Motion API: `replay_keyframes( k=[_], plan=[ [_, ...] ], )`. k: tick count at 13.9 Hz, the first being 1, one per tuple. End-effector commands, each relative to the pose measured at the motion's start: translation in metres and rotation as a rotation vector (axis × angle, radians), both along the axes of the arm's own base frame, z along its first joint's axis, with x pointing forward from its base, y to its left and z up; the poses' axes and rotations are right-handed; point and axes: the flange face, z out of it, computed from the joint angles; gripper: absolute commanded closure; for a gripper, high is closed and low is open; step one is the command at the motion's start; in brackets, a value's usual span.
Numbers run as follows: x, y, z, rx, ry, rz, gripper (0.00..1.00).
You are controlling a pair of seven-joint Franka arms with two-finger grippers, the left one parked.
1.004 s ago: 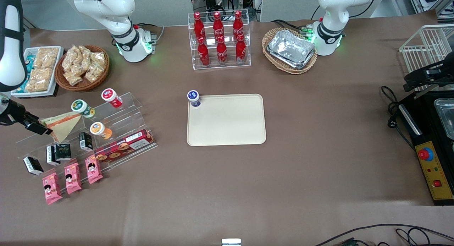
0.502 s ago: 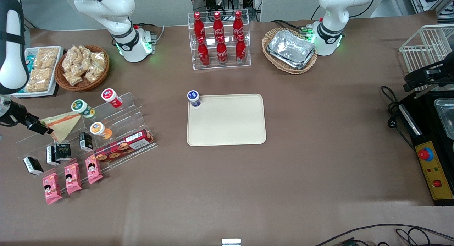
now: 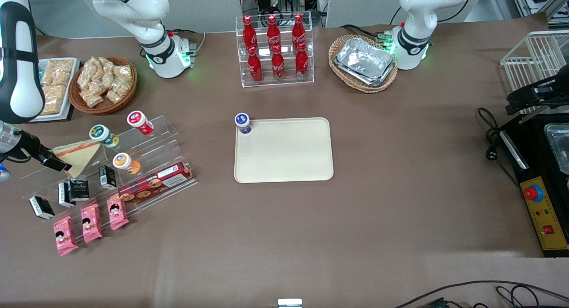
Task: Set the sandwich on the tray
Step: 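Close the right gripper on the wrapped triangular sandwich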
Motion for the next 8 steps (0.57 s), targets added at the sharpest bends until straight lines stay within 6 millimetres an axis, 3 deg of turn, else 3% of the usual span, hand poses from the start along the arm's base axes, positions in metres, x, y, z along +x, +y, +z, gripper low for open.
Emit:
replay_keyframes(
  k=[1,2,5,8],
  plan=[
    [0.0011,-0.0012,-0.0102,-0.014,0.001,0.013,0.0],
    [0.0014,-0.0013,-0.0118,-0.015,0.003,0.018,0.07],
    [0.002,-0.0022,-0.0171,-0.013,0.01,0.093,0.46],
    [0.0036,-0.0027,-0.0152,-0.015,0.005,0.118,0.77]
  ],
)
